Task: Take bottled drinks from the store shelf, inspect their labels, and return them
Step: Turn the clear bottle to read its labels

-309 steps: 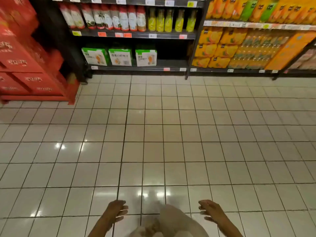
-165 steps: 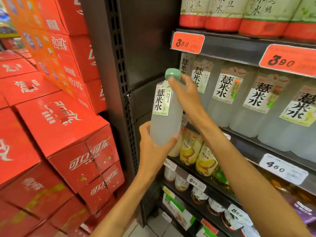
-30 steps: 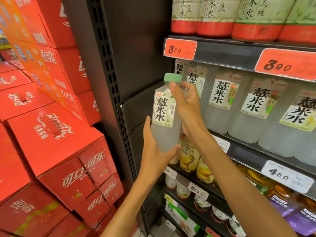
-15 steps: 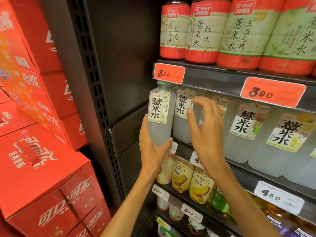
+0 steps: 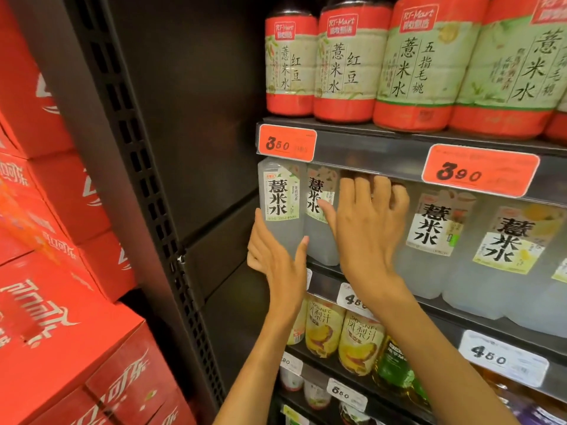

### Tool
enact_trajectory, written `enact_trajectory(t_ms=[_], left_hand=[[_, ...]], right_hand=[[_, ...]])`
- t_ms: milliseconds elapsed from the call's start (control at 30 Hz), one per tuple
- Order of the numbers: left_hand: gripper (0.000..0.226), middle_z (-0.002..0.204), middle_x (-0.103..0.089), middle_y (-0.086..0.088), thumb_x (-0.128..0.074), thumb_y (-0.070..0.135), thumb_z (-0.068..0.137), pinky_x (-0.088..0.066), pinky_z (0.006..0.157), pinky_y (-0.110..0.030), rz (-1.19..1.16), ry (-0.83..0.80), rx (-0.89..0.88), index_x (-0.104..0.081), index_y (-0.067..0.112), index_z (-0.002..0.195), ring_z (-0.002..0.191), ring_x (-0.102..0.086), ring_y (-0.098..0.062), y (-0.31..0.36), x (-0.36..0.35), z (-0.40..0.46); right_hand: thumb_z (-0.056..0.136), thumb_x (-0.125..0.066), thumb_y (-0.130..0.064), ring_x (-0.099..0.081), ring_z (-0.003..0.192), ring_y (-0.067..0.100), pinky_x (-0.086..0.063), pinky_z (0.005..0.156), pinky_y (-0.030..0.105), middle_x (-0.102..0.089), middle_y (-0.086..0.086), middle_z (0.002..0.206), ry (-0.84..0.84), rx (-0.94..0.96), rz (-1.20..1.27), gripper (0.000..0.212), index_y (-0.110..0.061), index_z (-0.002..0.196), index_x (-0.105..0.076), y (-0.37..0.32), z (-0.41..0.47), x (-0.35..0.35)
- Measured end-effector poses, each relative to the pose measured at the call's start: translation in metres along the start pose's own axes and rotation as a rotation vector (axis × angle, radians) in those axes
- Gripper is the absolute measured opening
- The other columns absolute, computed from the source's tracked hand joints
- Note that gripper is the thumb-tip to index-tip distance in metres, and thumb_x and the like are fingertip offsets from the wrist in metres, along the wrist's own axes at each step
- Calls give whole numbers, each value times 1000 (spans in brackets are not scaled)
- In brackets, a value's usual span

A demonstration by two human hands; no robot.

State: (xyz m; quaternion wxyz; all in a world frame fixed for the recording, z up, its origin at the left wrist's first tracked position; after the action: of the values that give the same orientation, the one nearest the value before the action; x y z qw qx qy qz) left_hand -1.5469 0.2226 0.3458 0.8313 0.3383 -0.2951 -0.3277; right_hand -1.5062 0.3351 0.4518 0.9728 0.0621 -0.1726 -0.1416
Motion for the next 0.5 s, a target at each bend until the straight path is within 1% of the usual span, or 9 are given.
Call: enact_trajectory(t_ms=[67, 133, 233, 300, 333, 400, 433, 500], left_hand=[[82, 147, -30, -18, -65, 30, 88, -28, 103, -45, 87, 19, 8, -15, 9, 148, 129, -33, -32, 2, -3, 0], [79, 145, -29, -22, -64, 32, 88, -32, 98, -47, 176, 35, 20, -19, 6, 147, 122, -38, -38, 1, -4, 1], [81, 139, -36, -25, -65, 37, 87, -36, 91, -46, 250, 41, 12, -24, 3, 147, 111, -43, -38, -4, 0, 4], [84, 134, -41, -26, -68, 35, 85, -39, 89, -45, 258, 34, -5, -23, 1, 147, 107, -44, -38, -5, 4, 7], [86, 132, -42, -26, -69, 33, 85, -41, 90, -44, 258, 32, -17, -21, 0, 148, 107, -44, -37, -3, 6, 7], [88, 131, -44, -24, -72, 27, 84, -43, 92, -41, 250, 38, -43, -18, 0, 148, 110, -45, -34, 0, 7, 7], [87, 132, -43, -23, -72, 24, 83, -43, 94, -40, 222, 47, -45, -19, 1, 148, 113, -44, -32, 2, 7, 6], [83, 136, -40, -22, -74, 17, 82, -43, 99, -41, 181, 62, -44, -25, 1, 147, 120, -43, -30, 5, 5, 4]], right_hand=[[76, -66, -60, -60, 76, 21, -29, 80, 31, -55, -3, 66, 27, -16, -20, 43, -18, 73, -59, -3, 0, -3], [77, -63, -63, -60, 76, 20, -29, 82, 33, -53, -4, 63, 29, -52, -40, 46, -18, 72, -58, -8, -1, -7], [75, -65, -64, -60, 73, 20, -30, 84, 34, -52, -2, 61, 46, -101, -46, 49, -16, 72, -57, -15, 2, -10], [74, -68, -61, -57, 71, 22, -30, 82, 34, -50, -1, 59, 84, -130, -31, 49, -14, 70, -55, -14, 3, -12], [75, -69, -59, -55, 72, 22, -30, 82, 34, -49, 0, 59, 104, -141, -20, 48, -13, 69, -54, -13, 2, -13], [78, -67, -55, -42, 80, 21, -30, 82, 35, -50, 2, 60, 138, -157, 40, 46, -12, 70, -54, -12, -1, -15], [80, -67, -52, -35, 81, 21, -29, 82, 36, -50, 3, 61, 150, -165, 80, 44, -11, 70, -54, -11, -3, -15], [80, -68, -48, -31, 81, 21, -29, 82, 37, -51, 5, 62, 169, -181, 136, 42, -9, 71, -54, -10, -4, -16]])
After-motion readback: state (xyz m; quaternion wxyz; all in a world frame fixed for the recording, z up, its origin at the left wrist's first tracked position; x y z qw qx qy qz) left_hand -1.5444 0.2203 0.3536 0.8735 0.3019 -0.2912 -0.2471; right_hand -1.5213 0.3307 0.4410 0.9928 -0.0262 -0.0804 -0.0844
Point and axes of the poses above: each hand's wrist, its own z-axis towards the middle knuckle, its own x-axis out of the back of the hand, y = z × x, the point moved 5 cm from there along z, towards the middle knuckle
